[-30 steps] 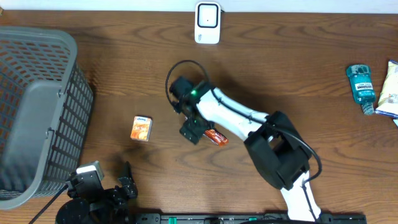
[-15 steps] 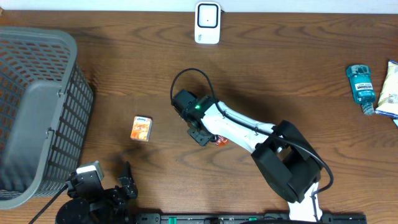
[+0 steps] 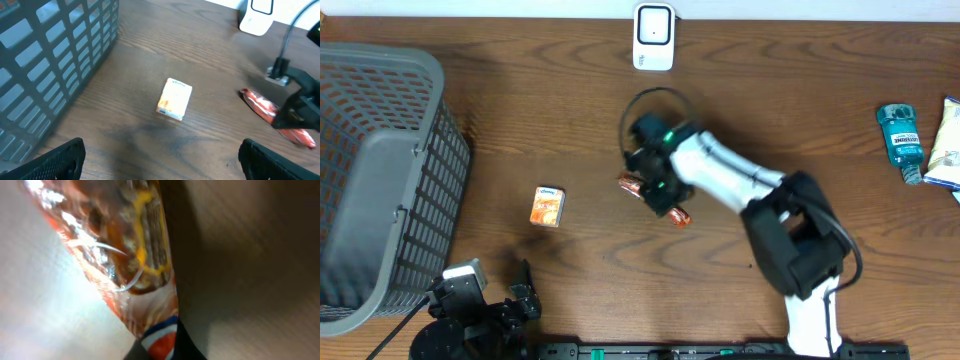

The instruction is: Scan the item barcode

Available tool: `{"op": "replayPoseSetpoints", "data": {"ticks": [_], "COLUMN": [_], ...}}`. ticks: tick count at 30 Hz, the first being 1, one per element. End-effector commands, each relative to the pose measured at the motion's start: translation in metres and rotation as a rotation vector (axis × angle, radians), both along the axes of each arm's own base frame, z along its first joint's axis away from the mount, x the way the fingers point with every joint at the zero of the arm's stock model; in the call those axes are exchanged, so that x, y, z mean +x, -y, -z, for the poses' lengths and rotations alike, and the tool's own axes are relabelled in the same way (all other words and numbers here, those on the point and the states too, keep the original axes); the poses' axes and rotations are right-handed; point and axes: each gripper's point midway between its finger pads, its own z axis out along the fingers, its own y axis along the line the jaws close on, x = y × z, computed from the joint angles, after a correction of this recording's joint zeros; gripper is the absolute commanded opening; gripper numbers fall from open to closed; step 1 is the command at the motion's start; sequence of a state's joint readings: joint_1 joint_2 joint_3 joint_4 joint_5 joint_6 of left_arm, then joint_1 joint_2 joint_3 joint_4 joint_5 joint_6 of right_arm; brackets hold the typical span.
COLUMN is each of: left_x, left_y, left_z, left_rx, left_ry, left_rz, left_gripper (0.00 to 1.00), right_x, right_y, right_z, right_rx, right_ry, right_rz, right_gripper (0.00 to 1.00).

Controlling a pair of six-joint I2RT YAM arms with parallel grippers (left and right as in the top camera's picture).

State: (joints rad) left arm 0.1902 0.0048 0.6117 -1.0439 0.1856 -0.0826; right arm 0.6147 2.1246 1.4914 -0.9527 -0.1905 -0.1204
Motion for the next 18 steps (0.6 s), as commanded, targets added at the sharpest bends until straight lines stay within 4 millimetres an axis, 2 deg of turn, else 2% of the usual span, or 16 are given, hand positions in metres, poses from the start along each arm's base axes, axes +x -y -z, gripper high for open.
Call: {"op": "replayPoseSetpoints", "data": {"ticks": [1,2,3,6,9,14,18], "left_x": [0.0,0.0,0.0,0.0,0.0,0.0,0.0], "left_y": [0.001,0.001,0.001,0.001,0.001,0.001,0.001], "left_z": [0.0,0.0,0.0,0.0,0.0,0.0,0.0], "left_rx": [-0.009,-0.009,-0.009,-0.01,-0.01,-0.01,-0.01], "left_ry": [0.001,0.001,0.001,0.001,0.001,0.001,0.001], "left_rz": [0.0,0.0,0.0,0.0,0.0,0.0,0.0], "left_gripper": [0.98,0.98,0.98,0.98,0.98,0.98,0.98], "right_x": [-0.024,-0.022,-0.018,-0.015,-0.013,-0.016,-0.012], "right_y": [-0.016,-0.016,-0.013,-0.006,-0.003,-0.01,-0.018], "right_z": [-0.014,-0.024,-0.041,-0.064,-0.083,-0.105,-0.137], "right_rx": [0.39,0.464,0.605,0.767,0.888,0.995,1.162], "right_ry": [-0.312,-0.337,-0.372,-0.393,-0.407,-0.465,-0.513], "right_rz": [-0.025,-0.016,-0.008,-0.009,0.003,0.061,0.139], "right_gripper": [0.01,0.01,0.01,0.01,0.01,0.01,0.01]}}
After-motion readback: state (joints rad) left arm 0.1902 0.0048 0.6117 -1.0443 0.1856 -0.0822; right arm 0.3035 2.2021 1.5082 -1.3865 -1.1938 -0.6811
